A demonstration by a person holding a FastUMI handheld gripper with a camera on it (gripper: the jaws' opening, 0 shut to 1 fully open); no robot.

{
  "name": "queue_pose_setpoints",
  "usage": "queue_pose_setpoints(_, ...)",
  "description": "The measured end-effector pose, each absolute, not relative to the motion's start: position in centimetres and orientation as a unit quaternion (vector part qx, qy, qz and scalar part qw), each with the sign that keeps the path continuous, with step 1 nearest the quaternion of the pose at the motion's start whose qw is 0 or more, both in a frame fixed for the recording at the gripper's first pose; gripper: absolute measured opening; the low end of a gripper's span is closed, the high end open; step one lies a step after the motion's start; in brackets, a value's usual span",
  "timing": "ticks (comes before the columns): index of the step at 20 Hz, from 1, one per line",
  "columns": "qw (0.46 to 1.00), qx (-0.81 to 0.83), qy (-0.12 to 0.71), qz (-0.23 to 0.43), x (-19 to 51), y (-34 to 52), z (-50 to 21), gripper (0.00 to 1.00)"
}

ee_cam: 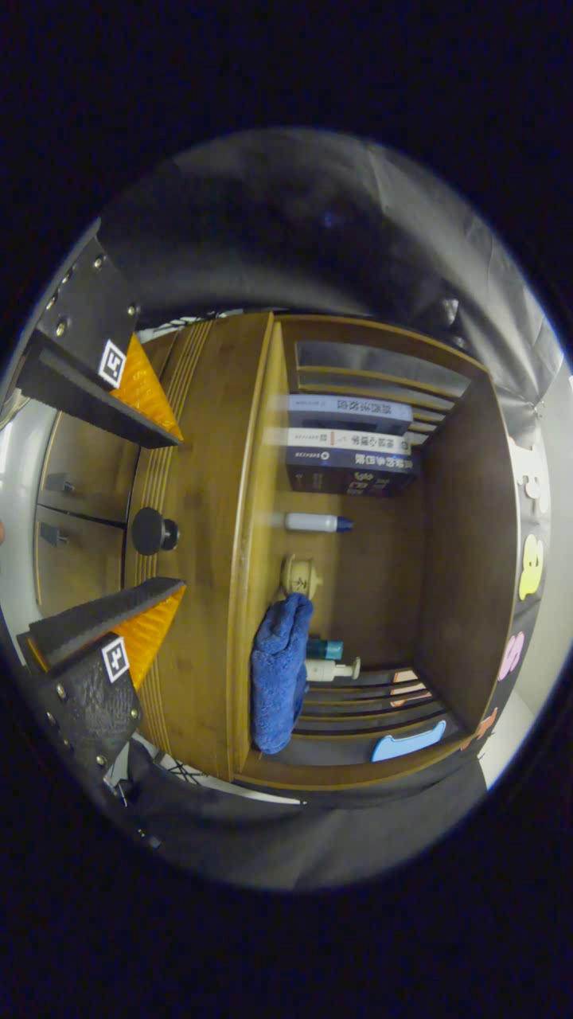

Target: Pull open the drawer, take out the items inside it, and place them on the countertop above the cabinet.

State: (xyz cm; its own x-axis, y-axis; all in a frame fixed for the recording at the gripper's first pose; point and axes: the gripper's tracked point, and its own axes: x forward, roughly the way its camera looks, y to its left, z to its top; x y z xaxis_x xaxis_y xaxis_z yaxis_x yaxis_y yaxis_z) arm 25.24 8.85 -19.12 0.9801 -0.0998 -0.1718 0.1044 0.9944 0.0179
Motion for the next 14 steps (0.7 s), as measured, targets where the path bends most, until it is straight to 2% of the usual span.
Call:
queue_pose_setpoints(12, 0.991, 0.018, 0.114, -0.067, 28.3, 8.6, -22.9, 0.97)
queue_pose_setpoints(14, 0.990, 0.009, 0.115, -0.079, 28.8, 7.9, -23.1, 0.82)
